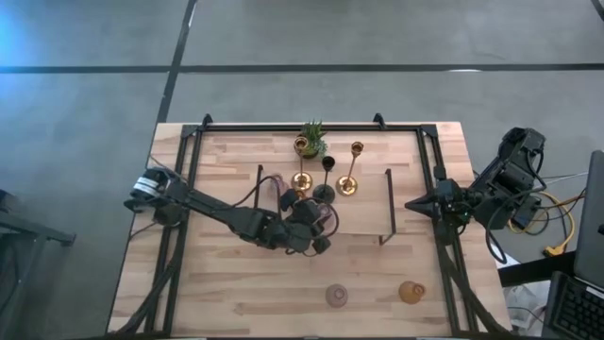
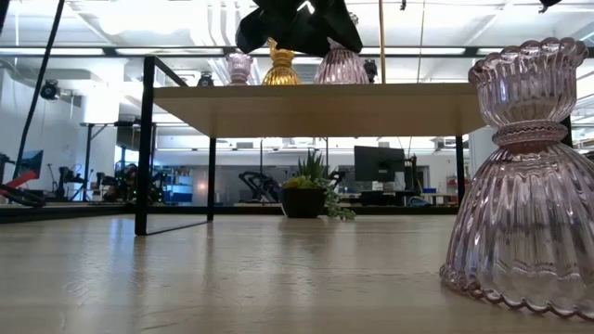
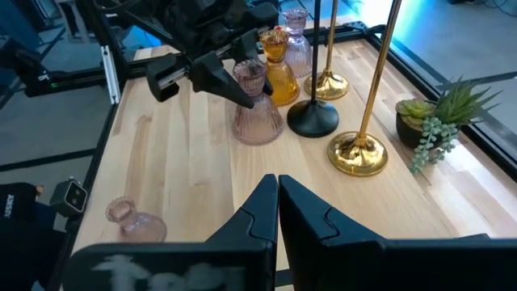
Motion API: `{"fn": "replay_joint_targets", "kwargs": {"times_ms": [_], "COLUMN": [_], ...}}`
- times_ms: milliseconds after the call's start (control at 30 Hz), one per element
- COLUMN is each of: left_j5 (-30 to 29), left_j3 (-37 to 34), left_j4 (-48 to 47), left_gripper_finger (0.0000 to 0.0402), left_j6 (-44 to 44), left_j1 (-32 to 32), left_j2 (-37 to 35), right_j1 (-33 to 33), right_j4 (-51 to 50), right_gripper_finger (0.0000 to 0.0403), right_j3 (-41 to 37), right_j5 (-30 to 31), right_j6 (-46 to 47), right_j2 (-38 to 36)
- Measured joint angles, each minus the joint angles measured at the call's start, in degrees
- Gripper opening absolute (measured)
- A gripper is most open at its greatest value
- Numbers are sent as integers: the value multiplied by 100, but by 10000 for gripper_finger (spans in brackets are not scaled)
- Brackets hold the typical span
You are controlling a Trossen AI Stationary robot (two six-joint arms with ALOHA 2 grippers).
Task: Pick & Place candle stick holders
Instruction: Put the left pink glass candle holder on the shelf
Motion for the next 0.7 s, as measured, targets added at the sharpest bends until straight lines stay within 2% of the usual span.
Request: {"fn": "replay_joint_targets", "kwargs": {"times_ms": [467, 700], "left_j5": [2, 7], "left_j3": [0, 0], "left_j4": [4, -6], "left_gripper_finger": [127, 157], "left_j6": [-22, -52], "left_j1": [50, 50], "left_j2": [63, 73], "right_j1": [0, 0], "right_j4": [0, 0], "right_gripper_finger": [8, 8], "right_j3": [0, 0], "right_j5": [0, -6], "right_j6": [0, 0], "right_j2": [0, 0]}}
